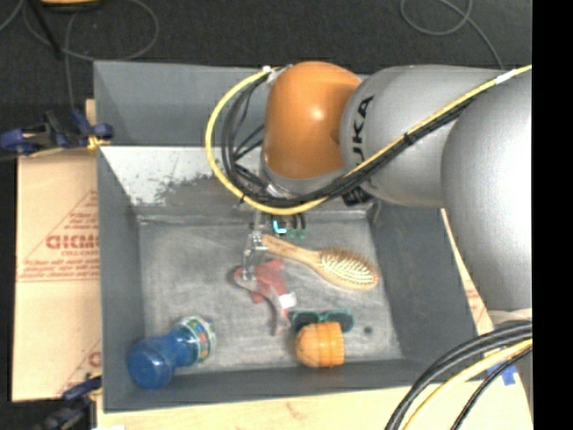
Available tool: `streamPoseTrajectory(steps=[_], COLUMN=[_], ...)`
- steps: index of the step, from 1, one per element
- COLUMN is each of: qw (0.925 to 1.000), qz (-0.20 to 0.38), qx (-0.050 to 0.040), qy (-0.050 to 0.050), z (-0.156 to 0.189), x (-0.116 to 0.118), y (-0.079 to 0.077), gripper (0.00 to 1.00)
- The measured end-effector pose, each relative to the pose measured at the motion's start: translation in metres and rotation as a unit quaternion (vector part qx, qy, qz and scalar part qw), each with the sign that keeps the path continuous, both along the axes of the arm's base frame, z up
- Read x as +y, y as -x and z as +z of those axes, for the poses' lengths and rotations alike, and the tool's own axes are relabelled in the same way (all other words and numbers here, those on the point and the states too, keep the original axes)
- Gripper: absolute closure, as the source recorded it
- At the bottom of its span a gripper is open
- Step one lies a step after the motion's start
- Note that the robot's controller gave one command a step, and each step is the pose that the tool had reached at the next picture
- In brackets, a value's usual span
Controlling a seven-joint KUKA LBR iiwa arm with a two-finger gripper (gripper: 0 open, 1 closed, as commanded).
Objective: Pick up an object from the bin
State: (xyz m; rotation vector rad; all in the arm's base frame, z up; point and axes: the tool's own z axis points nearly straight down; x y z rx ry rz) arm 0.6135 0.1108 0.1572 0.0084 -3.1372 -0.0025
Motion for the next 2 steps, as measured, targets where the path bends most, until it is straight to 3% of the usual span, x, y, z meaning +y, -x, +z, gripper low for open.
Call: streamPoseTrajectory(steps=[1,2], qw=[1.0,0.9998], qz=[-0.001,0.017], qx=[-0.0039,-0.0073], qy=[-0.001,0.0], z=[0.005,-0.028], x=[0.0,-0.011], y=[-0.002,0.022], gripper=[0.0,0.0])
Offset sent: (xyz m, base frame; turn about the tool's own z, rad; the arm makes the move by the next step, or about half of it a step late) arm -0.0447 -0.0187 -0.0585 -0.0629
